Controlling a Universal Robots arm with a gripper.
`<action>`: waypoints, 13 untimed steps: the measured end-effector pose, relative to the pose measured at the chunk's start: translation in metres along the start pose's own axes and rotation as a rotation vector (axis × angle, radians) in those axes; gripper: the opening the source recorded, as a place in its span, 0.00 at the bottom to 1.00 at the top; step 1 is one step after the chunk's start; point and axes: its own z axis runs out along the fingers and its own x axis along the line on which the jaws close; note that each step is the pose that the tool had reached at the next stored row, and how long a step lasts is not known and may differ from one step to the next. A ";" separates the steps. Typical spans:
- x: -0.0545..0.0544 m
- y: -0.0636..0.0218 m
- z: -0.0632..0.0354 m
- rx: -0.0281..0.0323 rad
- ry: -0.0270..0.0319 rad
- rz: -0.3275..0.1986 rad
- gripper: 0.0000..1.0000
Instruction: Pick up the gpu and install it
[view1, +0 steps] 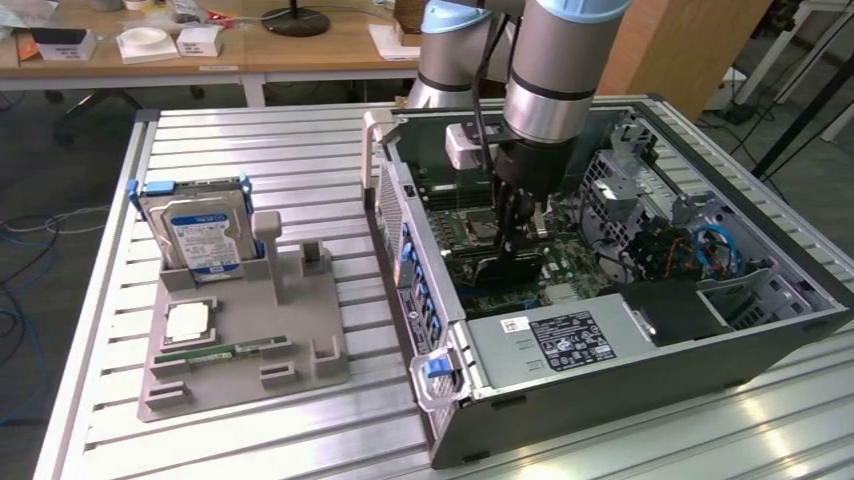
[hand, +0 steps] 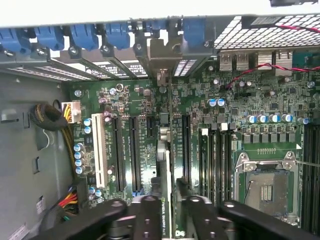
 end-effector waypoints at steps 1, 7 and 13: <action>0.000 0.0000 0.0000 0.0000 0.0000 0.000 0.25; 0.000 0.0000 0.0000 0.0000 -0.0001 0.000 0.11; 0.000 0.0000 0.0000 0.0001 0.0000 0.000 0.11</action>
